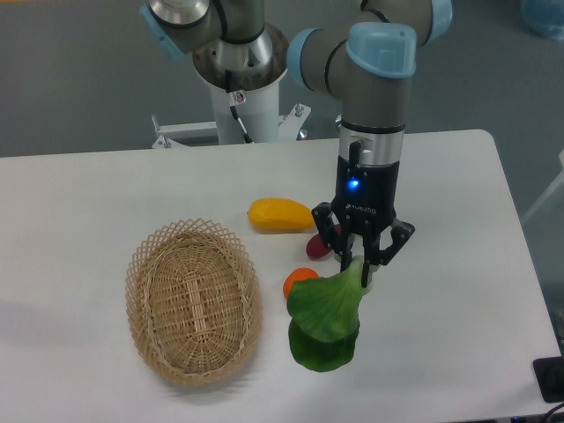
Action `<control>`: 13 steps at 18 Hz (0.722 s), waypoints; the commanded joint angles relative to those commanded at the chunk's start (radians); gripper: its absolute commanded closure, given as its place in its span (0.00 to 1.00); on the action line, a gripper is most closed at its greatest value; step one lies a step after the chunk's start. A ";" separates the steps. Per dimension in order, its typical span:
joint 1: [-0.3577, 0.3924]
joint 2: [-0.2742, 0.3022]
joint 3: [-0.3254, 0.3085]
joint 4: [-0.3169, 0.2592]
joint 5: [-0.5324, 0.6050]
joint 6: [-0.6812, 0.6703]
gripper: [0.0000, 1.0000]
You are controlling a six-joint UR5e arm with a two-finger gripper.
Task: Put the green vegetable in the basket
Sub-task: 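Carry the held green bok choy over to the wicker basket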
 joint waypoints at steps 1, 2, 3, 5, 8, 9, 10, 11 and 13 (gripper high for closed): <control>0.000 0.000 -0.003 0.000 0.002 0.000 0.72; -0.002 0.000 -0.011 0.002 0.005 0.000 0.72; 0.000 0.000 -0.014 0.000 0.003 0.000 0.72; 0.002 0.005 -0.023 0.000 0.003 0.000 0.72; 0.003 0.029 -0.061 0.000 0.006 0.005 0.72; 0.005 0.037 -0.080 0.000 0.008 0.009 0.72; 0.002 0.050 -0.093 0.002 0.008 0.012 0.72; -0.002 0.061 -0.103 0.000 0.011 0.012 0.72; -0.003 0.072 -0.127 0.000 0.015 0.012 0.72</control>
